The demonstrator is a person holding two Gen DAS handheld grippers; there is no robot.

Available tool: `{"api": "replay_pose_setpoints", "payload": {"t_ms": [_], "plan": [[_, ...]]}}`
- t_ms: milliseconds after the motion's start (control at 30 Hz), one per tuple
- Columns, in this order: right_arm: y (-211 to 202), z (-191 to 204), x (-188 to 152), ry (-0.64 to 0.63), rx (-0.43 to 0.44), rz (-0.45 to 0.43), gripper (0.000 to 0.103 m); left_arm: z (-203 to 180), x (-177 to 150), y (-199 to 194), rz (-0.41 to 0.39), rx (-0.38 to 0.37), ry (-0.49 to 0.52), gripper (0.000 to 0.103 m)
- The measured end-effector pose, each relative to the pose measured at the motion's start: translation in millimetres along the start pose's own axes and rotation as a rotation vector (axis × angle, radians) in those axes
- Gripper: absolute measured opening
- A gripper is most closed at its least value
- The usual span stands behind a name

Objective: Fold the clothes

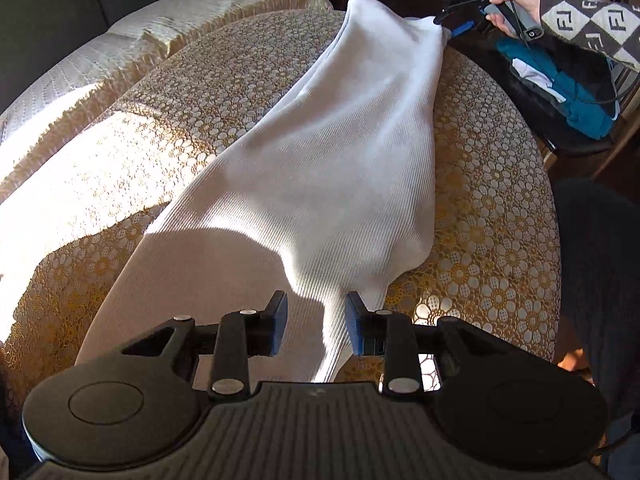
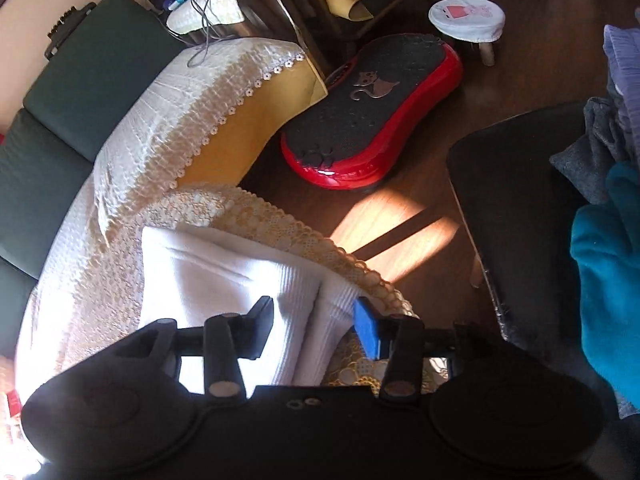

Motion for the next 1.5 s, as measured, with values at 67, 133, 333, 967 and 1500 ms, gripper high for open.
{"api": "replay_pose_setpoints", "payload": {"t_ms": [67, 133, 333, 967, 1500], "plan": [[3, -1, -2, -0.021, -0.027, 0.004, 0.103, -3, 12, -2, -0.031, -0.019, -0.012, 0.029], [5, -2, -5, 0.004, -0.001, 0.006, 0.103, -7, 23, 0, -0.046, -0.025, -0.004, 0.029], [19, -1, -6, 0.05, 0.01, 0.024, 0.103, -22, 52, 15, -0.068, -0.04, 0.047, 0.029], [-3, 19, 6, -0.047, 0.093, -0.084, 0.103, -60, 171, 132, -0.097, -0.038, 0.092, 0.029], [-11, 18, 12, -0.077, 0.196, -0.075, 0.103, -71, 229, 227, -0.09, -0.059, 0.035, 0.029]]}}
Point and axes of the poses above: each gripper's, at about its wrist camera, not at the fingertips, and y roughly the way its jaws point, z to its left, x to its top, the point moved 6 cm from there along y, roughly the way its jaws point, and after that the axes turned 7 degrees about -y, right-handed, at the moved point
